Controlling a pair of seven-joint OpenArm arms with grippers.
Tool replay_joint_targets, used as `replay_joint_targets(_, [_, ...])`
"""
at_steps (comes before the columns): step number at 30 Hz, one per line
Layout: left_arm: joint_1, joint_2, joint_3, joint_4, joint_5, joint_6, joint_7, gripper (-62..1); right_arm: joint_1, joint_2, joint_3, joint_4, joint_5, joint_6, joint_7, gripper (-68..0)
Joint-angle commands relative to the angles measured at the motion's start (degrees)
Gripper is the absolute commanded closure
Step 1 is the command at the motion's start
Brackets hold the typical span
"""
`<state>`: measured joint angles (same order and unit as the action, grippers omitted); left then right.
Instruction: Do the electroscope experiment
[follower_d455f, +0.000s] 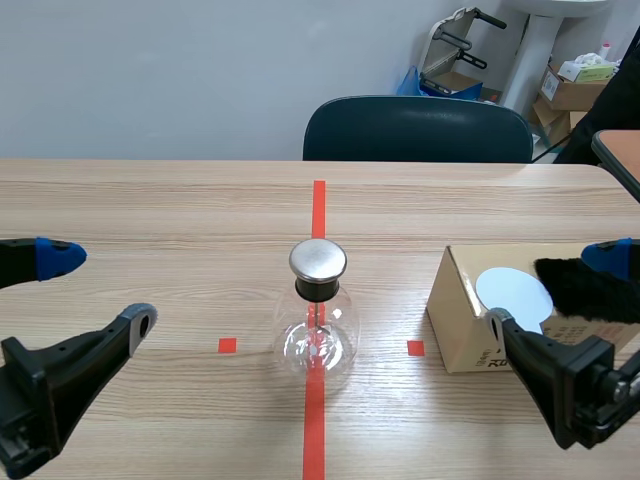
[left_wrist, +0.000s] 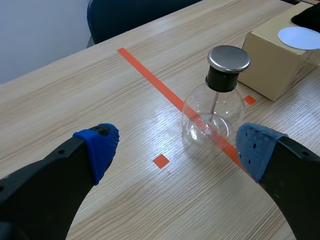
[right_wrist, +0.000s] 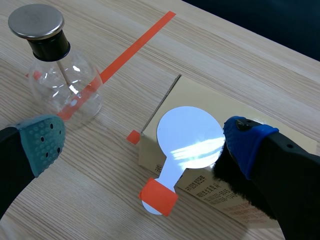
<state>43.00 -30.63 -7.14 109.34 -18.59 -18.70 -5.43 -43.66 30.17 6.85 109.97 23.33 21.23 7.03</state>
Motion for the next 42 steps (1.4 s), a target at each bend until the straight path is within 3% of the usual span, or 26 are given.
replay_joint_targets(1, [0.1,0.1,-0.1,0.4,-0.2,-0.1,-1.2,-50.6,0.6,0.4,0.2,0.8,-2.4,-0.2,2.5,-67.9])
replay_joint_targets(6, [0.1,0.1,-0.1,0.4,-0.1,-0.1,-1.1,-50.6,0.5,0.3,0.2,1.5,-15.4,0.6,10.4,-67.9])
replay_joint_targets(11, [0.1,0.1,-0.1,0.4,0.4,-0.1,-1.0,-50.6,-0.5,-2.5,-1.4,3.3,-37.2,1.3,15.2,-67.9])
replay_joint_targets(14, [0.1,0.1,-0.1,0.4,0.4,-0.1,-1.0,-50.6,-2.7,-4.4,-3.6,3.4,-50.4,-0.2,17.8,-67.9])
replay_joint_targets(17, [0.1,0.1,-0.1,0.4,0.4,-0.1,-1.0,-50.6,-4.7,-7.7,-5.6,3.3,-62.5,-3.5,18.2,-67.9])
replay_joint_targets(19, [0.1,-0.4,0.0,0.4,0.4,-0.7,-1.0,-50.6,-5.8,-10.2,-6.7,3.0,-70.3,-7.2,18.1,-67.9])
replay_joint_targets(23, [0.1,-3.7,0.8,0.4,0.4,-5.4,-2.1,-50.8,-6.8,-13.9,-8.3,0.7,-82.1,-18.6,15.8,-67.9])
replay_joint_targets(28, [0.2,-9.6,5.5,0.4,0.4,-7.0,-4.2,-50.8,-6.6,-15.6,-8.5,-5.6,-90.9,-31.9,11.3,-67.9])
replay_joint_targets(34, [0.1,-16.0,10.9,0.5,0.5,-7.0,-10.3,-50.8,-2.8,-15.6,-8.5,-13.7,-94.6,-44.2,9.4,-67.9])
replay_joint_targets(38, [0.0,-18.0,11.7,0.5,0.4,-7.0,-12.4,-50.8,0.9,-15.3,-8.5,-17.4,-95.1,-49.2,8.8,-67.9])
replay_joint_targets(42, [-0.3,-18.0,11.7,0.5,0.4,-7.0,-13.2,-50.8,4.3,-15.3,-8.5,-19.8,-96.7,-50.9,7.9,-67.9])
